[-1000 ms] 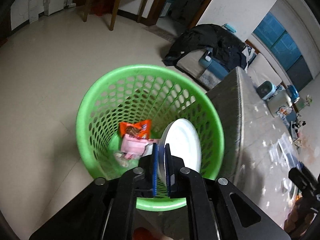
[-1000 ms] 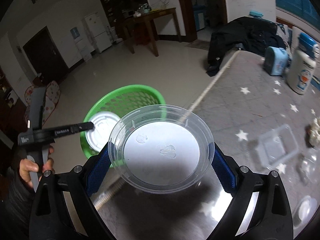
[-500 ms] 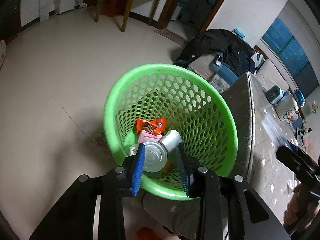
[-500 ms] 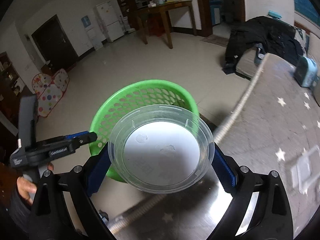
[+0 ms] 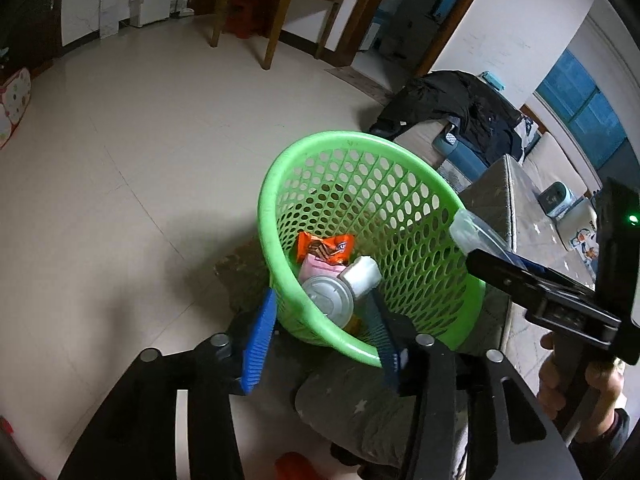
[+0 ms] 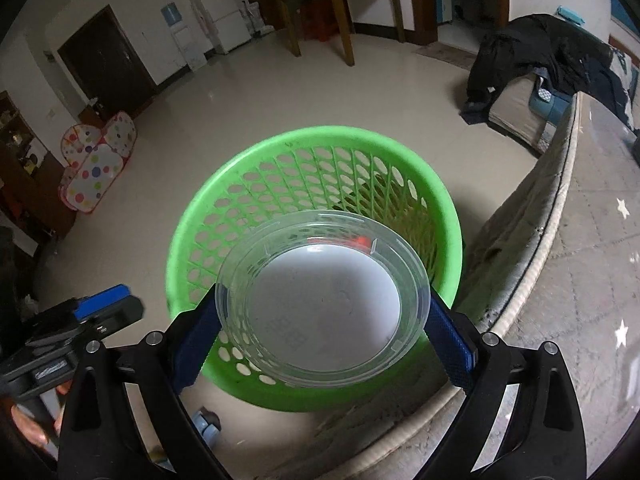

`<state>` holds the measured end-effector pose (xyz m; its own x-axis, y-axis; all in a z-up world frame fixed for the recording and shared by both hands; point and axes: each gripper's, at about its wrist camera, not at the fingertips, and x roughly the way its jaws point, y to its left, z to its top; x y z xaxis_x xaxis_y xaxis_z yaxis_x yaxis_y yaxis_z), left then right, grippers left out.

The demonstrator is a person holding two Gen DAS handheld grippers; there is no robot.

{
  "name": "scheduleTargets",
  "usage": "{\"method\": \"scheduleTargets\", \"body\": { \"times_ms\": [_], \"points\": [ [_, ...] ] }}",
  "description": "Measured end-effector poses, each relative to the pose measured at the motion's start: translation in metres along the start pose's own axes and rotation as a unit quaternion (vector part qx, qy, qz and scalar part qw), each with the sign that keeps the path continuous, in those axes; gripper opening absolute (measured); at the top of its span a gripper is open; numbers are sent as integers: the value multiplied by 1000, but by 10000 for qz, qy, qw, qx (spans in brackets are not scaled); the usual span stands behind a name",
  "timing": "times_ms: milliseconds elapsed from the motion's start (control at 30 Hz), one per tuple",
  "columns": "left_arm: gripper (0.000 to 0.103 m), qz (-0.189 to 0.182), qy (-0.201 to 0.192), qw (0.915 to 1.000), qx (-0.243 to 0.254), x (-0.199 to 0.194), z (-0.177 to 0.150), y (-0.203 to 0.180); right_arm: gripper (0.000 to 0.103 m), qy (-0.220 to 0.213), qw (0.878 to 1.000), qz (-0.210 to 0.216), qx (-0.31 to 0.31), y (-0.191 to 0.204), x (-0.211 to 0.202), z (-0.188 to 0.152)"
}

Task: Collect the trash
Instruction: 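Carry the white lid and clear bowl to the green basket and release both, then move both tools back over the table toward the remaining containers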

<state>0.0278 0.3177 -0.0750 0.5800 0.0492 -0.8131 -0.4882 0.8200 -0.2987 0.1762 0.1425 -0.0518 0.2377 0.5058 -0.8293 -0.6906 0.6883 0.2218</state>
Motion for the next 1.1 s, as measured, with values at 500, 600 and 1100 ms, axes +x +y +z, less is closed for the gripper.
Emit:
{"method": "scheduleTargets", "body": {
  "times_ms": [500, 600, 1100],
  "points": [
    [57, 189, -270, 9991, 282, -24, -8, -21, 97, -295, 9994, -83, -137, -3, -35, -15],
    [57, 188, -310, 9986, 383, -29, -11, -29, 97, -459, 9987, -157, -128, -7, -55, -24],
    [66, 103, -491, 9932, 1051, -47, -33, -97, 97, -985, 9917, -774, 290, -56, -135, -98]
  ]
}}
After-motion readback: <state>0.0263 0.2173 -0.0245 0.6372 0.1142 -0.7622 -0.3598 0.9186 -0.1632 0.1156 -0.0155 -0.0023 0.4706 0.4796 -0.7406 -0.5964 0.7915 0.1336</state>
